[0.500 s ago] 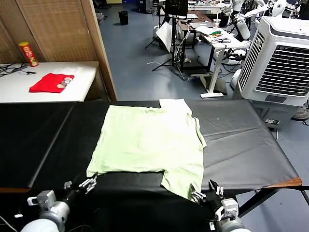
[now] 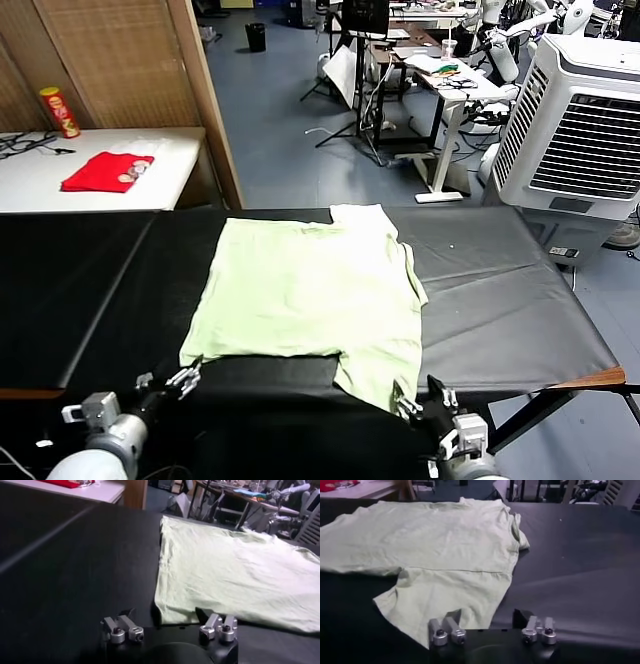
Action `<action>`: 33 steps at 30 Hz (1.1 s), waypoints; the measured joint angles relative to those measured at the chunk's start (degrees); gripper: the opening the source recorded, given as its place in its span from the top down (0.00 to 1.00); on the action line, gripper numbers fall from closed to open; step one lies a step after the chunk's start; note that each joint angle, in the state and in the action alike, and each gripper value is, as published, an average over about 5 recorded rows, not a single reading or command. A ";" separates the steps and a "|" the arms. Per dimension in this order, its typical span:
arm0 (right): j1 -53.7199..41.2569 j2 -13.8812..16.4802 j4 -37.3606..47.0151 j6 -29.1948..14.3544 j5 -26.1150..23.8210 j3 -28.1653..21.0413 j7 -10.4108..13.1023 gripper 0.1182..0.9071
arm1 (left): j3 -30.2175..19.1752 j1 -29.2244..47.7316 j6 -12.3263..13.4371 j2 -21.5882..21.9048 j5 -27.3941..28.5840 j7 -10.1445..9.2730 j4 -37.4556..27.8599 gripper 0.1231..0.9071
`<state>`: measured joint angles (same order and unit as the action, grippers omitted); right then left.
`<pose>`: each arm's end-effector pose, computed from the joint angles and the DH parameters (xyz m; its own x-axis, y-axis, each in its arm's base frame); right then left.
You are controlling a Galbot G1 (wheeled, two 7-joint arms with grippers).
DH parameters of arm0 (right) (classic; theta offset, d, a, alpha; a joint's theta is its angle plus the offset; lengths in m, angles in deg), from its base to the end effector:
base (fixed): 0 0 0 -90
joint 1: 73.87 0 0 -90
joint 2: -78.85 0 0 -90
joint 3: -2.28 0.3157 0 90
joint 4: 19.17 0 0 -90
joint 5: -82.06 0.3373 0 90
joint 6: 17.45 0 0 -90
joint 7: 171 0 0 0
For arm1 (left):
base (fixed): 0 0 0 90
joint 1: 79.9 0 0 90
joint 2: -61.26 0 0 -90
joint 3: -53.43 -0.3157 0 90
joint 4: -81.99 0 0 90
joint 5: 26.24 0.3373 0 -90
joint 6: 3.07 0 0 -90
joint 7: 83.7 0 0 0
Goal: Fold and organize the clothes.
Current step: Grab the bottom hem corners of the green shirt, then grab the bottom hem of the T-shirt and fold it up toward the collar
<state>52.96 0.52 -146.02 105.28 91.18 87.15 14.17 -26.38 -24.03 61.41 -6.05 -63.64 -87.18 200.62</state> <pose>0.1457 0.0007 -0.2540 -0.8239 -0.0971 0.5584 -0.1164 0.9932 0.0009 0.1728 0.1078 -0.2644 -0.8664 0.0731 0.4940 -0.0275 0.9808 -0.1933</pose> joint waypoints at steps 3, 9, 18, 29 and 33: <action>0.58 -0.11 -0.56 0.13 0.01 0.28 0.78 0.97 | -0.16 -0.37 0.27 -0.32 0.26 0.46 0.36 0.84; 3.21 0.69 -4.20 1.47 0.36 2.25 1.25 1.00 | 0.42 -2.60 0.68 -0.63 0.55 0.32 3.09 0.99; 0.60 3.19 -5.36 -4.79 5.02 5.35 -0.52 1.00 | 1.78 -7.48 3.82 0.32 -0.79 -0.57 9.27 1.00; -18.50 5.67 9.57 -13.80 3.26 2.65 -2.40 1.00 | -0.48 2.85 7.22 -1.80 3.35 -0.75 4.97 1.00; -24.14 5.32 15.43 -15.48 1.65 1.41 -2.64 1.00 | -1.66 7.62 8.05 -2.35 8.04 -0.79 1.13 1.00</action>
<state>28.81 5.84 -130.59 89.79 92.83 88.56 11.53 -28.03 -16.41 69.45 -8.40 -55.60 -87.98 201.75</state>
